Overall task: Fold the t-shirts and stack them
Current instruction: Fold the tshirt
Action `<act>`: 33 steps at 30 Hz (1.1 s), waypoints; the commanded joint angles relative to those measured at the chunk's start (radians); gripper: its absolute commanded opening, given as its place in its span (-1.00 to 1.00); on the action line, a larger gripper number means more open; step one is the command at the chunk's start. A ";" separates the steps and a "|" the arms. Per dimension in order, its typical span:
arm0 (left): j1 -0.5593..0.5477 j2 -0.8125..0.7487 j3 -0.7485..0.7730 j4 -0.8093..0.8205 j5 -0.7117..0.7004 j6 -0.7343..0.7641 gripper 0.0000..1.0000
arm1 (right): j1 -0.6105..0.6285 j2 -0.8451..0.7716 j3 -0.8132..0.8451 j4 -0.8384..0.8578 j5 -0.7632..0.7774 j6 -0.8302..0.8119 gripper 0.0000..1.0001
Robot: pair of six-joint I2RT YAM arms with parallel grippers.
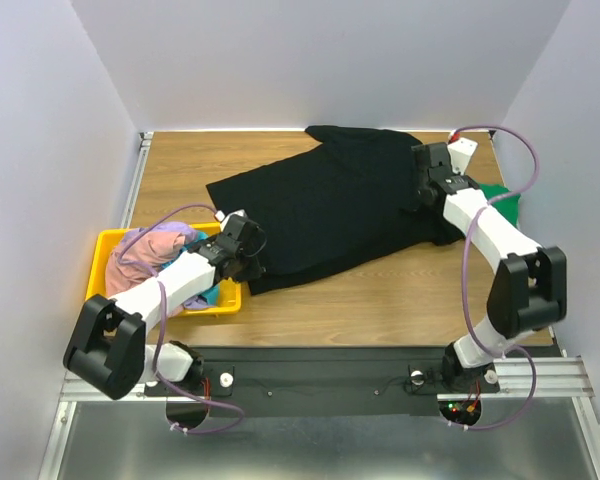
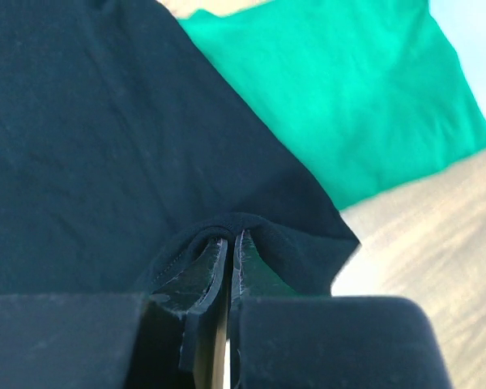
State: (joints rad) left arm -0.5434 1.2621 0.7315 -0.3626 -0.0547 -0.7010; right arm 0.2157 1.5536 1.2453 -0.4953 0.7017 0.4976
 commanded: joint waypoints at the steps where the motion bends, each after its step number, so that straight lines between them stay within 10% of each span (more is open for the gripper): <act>1: 0.042 0.031 0.063 0.034 -0.028 0.046 -1.00 | -0.004 0.088 0.104 0.073 0.058 -0.054 -0.99; 33: 0.094 0.241 0.183 0.090 -0.229 -0.058 -0.88 | -0.038 0.577 0.508 0.222 -0.024 -0.272 -0.86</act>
State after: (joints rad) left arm -0.4561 1.4921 0.8665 -0.2779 -0.2436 -0.7433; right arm 0.1898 2.1056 1.6909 -0.3344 0.6758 0.2695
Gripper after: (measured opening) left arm 0.037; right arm 0.041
